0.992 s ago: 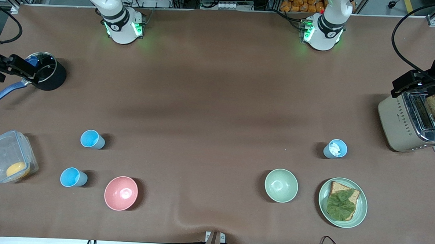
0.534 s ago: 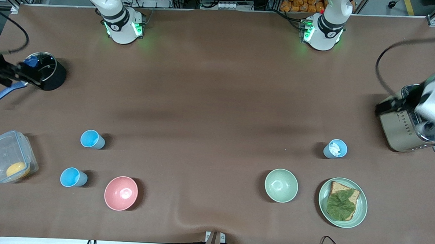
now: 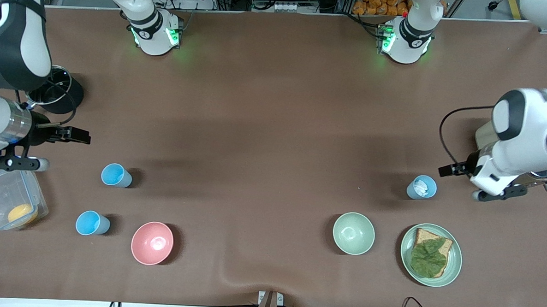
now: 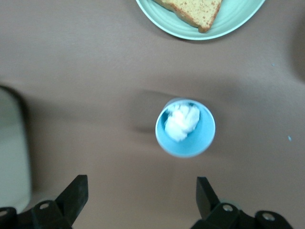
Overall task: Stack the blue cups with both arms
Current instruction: 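Close the left gripper on the tissue cup while the right gripper grasps a cup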
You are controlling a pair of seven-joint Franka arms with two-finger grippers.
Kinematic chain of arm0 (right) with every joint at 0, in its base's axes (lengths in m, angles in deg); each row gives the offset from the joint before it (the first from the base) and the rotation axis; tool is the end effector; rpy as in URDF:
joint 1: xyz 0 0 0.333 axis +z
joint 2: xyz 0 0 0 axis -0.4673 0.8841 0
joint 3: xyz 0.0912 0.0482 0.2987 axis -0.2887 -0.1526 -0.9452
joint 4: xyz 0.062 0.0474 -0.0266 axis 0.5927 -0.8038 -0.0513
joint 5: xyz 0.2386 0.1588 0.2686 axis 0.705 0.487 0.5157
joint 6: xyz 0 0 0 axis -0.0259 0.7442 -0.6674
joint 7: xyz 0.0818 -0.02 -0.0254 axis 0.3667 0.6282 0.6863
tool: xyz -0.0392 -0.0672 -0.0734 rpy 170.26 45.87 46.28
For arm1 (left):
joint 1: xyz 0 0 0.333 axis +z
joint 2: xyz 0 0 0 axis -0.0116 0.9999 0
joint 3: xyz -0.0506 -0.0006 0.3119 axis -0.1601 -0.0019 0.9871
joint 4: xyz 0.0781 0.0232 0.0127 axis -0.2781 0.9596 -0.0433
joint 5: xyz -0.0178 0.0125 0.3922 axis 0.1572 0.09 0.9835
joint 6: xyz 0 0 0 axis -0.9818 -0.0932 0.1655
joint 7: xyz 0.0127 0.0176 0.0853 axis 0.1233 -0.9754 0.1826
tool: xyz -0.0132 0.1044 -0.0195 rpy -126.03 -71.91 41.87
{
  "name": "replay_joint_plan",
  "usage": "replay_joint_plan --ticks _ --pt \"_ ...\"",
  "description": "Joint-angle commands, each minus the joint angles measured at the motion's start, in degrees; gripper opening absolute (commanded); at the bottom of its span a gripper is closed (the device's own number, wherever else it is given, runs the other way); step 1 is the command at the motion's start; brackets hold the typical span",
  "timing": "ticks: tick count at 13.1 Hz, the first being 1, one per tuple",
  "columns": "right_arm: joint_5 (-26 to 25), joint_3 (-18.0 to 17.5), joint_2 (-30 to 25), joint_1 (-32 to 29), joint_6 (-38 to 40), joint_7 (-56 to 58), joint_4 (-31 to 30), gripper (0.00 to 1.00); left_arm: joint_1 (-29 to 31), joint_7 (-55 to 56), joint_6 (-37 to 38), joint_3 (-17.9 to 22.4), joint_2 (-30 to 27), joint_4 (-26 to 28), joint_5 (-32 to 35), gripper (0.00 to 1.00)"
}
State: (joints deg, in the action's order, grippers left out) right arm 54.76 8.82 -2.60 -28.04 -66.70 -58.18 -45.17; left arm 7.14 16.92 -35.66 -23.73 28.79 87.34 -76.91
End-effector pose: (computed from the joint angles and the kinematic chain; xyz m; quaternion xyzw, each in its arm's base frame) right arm 0.6259 0.0003 0.4931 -0.9948 0.0079 0.1017 0.0011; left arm 0.6180 0.0048 0.3298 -0.9944 -0.0897 0.0561 0.0038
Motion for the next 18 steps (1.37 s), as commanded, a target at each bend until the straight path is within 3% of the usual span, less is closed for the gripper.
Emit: replay_joint_plan --ticks 1,3,5,8,10,11,14,17,18 --pt "0.5 -0.2 1.3 0.5 0.7 -0.9 0.5 1.00 -0.1 0.9 -3.2 -0.4 3.9 -0.4 -0.4 1.00" --pt "0.5 -0.2 1.4 0.0 0.6 -0.8 -0.8 1.00 0.3 0.8 -4.9 -0.4 5.6 -0.4 -0.4 1.00" --pt "0.8 -0.2 1.4 -0.5 0.2 -0.7 -2.5 1.00 0.1 1.0 -5.0 -0.4 7.4 -0.4 -0.5 0.91" --pt "0.5 -0.2 1.4 -0.4 -1.6 -0.8 -4.0 1.00 0.3 1.0 -7.2 -0.4 9.4 -0.4 -0.5 0.69" --pt "0.3 -0.1 0.8 -1.4 -5.0 -0.7 -8.5 1.00 -0.2 1.0 -7.3 -0.4 9.4 -0.6 -0.5 0.32" --pt "0.3 -0.1 0.1 -2.9 -8.3 -0.1 -11.9 1.00 -0.2 1.0 -7.2 -0.4 9.4 -0.6 -0.5 0.00" --pt "0.5 -0.1 -0.5 -4.2 -10.7 0.2 -13.7 1.00 -0.3 0.9 -7.1 -1.1 8.8 -0.5 -0.5 0.00" --pt "0.5 -0.1 -0.7 -4.6 -14.7 0.1 -15.5 1.00 -0.3 2.6 -4.1 -5.3 5.8 -0.6 -1.0 0.00" --pt "0.5 -0.1 -0.5 -4.6 -16.3 0.1 -15.6 1.00 -0.3 5.6 -2.4 -8.4 4.9 -0.9 -1.1 0.00"
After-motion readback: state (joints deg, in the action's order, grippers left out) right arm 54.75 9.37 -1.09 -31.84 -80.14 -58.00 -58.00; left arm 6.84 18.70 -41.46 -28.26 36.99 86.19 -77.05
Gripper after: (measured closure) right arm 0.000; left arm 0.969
